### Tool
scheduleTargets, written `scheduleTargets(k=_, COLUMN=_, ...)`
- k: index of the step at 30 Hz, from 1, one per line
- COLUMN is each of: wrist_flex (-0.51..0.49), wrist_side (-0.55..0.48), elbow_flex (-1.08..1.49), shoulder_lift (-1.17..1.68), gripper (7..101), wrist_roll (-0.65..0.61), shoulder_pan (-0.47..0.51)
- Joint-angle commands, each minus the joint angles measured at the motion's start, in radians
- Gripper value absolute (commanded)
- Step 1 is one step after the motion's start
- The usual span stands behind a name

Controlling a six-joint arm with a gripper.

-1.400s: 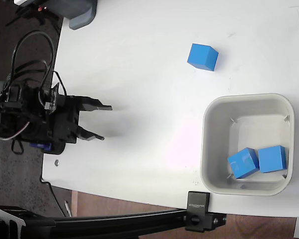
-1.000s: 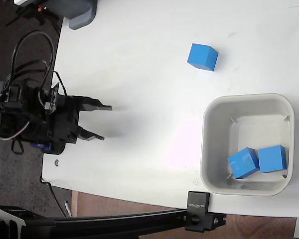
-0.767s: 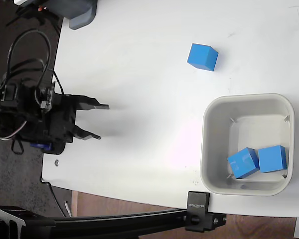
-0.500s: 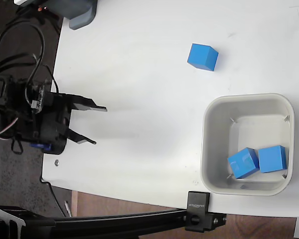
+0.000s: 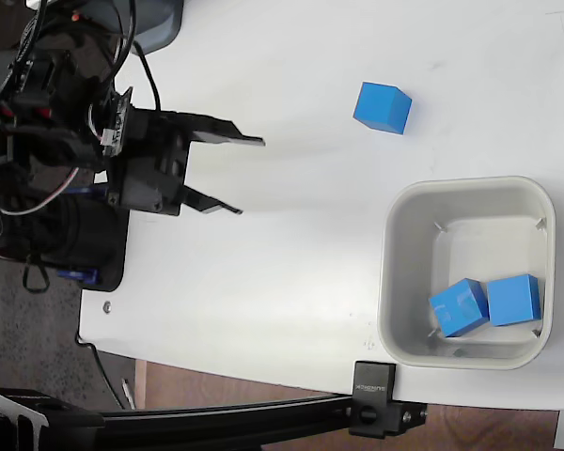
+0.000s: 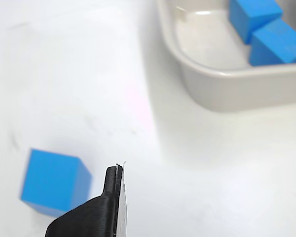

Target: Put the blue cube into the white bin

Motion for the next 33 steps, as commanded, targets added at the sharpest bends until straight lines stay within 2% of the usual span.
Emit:
scheduleTargets(k=1, wrist_flex=-0.052, wrist_side=0.028, elbow_flex=-0.137, shoulder_lift=-0.092, gripper=100.0, wrist_roll=0.052, shoulder_pan=-0.037)
scheduleTargets(k=6, wrist_flex=-0.08, wrist_side=0.089, elbow_flex=-0.218, shoulder_lift=-0.209, gripper=100.0, wrist_roll=0.14, shoulder_pan=-0.094)
scheduleTargets(k=11, wrist_flex=-0.032, wrist_side=0.127, elbow_flex=-0.36, shoulder_lift=-0.347, gripper=100.0, wrist_roll=0.213, shoulder_pan=-0.137)
scheduleTargets(k=16, wrist_flex=-0.057, wrist_side=0.184, elbow_flex=-0.423, shoulder_lift=-0.443, gripper=100.0, wrist_roll=0.281, shoulder_pan=-0.176)
scheduleTargets(k=22, wrist_flex=-0.098, wrist_side=0.201, elbow_flex=-0.449, shoulder_lift=-0.535, gripper=100.0, wrist_roll=0.359, shoulder_pan=-0.204)
scheduleTargets(k=26, wrist_flex=-0.054, wrist_side=0.216, elbow_flex=-0.514, shoulder_lift=-0.575, gripper=100.0, wrist_roll=0.376, shoulder_pan=-0.216)
scheduleTargets(k=33, wrist_flex=-0.063, wrist_side=0.181, elbow_flex=-0.584, shoulder_lift=-0.624, gripper=100.0, wrist_roll=0.314, shoulder_pan=-0.216)
